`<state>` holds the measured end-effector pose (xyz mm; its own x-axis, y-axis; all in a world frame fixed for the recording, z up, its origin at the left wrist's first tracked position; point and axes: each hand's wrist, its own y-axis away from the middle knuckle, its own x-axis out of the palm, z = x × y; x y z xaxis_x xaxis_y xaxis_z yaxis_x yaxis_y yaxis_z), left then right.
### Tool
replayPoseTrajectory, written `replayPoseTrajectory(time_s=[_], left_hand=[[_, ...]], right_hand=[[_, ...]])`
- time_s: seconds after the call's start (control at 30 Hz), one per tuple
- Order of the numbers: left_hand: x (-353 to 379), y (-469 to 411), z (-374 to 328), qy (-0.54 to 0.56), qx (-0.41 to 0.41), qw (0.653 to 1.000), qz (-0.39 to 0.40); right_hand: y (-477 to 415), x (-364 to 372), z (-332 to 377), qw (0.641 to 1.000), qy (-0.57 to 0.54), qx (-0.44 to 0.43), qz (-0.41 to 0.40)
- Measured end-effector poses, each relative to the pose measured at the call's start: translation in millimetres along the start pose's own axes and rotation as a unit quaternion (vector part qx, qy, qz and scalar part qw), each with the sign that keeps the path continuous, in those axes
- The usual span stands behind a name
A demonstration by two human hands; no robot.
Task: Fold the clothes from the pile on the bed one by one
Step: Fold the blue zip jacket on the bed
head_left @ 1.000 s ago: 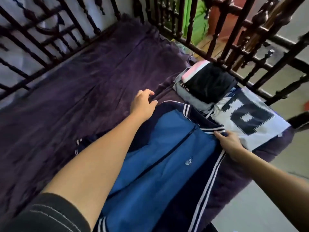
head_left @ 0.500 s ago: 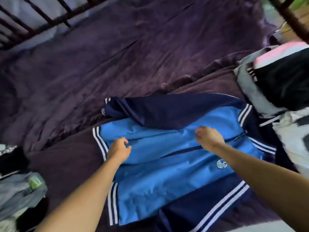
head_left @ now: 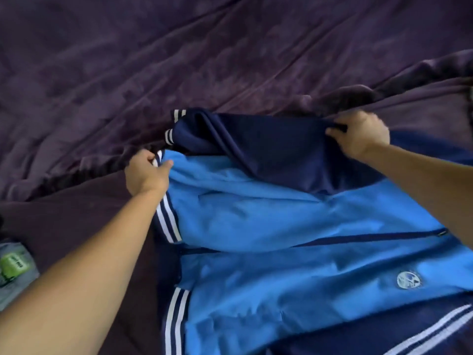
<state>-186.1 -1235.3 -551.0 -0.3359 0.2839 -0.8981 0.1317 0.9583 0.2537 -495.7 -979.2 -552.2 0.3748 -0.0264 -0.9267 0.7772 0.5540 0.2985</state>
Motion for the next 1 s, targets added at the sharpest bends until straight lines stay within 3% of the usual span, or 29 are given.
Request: replayPoseTrajectory(time_s=[0.1, 0.17, 0.23, 0.3, 0.4, 0.47, 0.53, 0.6, 0.73, 0.87, 1.0], left_hand=[[-5.5, -31.4, -23.7, 0.125, -0.039, 0.988, -0.076], [-1.4, -42.4, -28.5, 0.189, -0.086, 0.976, -0.07], [4.7, -40.2, -28.2, 0.23, -0.095, 0.968, -0.032], [8.7, -24.7, -21.1, 0.216, -0.07, 0.974, -0.01], [15.7, 15.2, 7.9, 0.146, -0.074, 0.987, -0.003], [23.8, 46.4, 29.4, 0.133, -0.113, 0.984, 0.041], [27.9, 63.8, 39.0, 0.151, -0.134, 0.976, 0.083], [28.3, 54.2, 35.2, 0.19, -0.114, 0.973, 0.058], [27.0, 5.0, 19.1, 0.222, -0.051, 0.974, -0.015], [26.9, 18.3, 18.1, 0.26, -0.092, 0.961, 0.029], [26.9, 96.5, 63.2, 0.167, -0.097, 0.978, 0.081]], right_hand=[[-36.3, -25.7, 3.2, 0.988, -0.087, 0.068, -0.105], [-61.2, -43.3, -1.3, 0.972, -0.147, 0.14, -0.12], [-67.2, -51.4, -4.1, 0.971, -0.153, 0.149, -0.108], [-45.3, -49.2, 0.3, 0.986, -0.093, 0.084, -0.109], [16.8, -21.7, 10.3, 0.981, -0.081, -0.088, -0.155], [52.5, 8.6, 12.1, 0.988, -0.065, -0.133, -0.053], [68.0, 36.2, 7.3, 0.985, 0.004, -0.109, 0.138], [56.7, 44.8, -0.8, 0.978, 0.006, -0.088, 0.191], [8.6, 25.4, -8.5, 0.993, -0.008, -0.067, 0.101], [30.9, 20.5, 8.5, 0.995, 0.008, -0.07, 0.074], [121.2, 55.3, 27.9, 0.983, -0.045, -0.18, -0.009]])
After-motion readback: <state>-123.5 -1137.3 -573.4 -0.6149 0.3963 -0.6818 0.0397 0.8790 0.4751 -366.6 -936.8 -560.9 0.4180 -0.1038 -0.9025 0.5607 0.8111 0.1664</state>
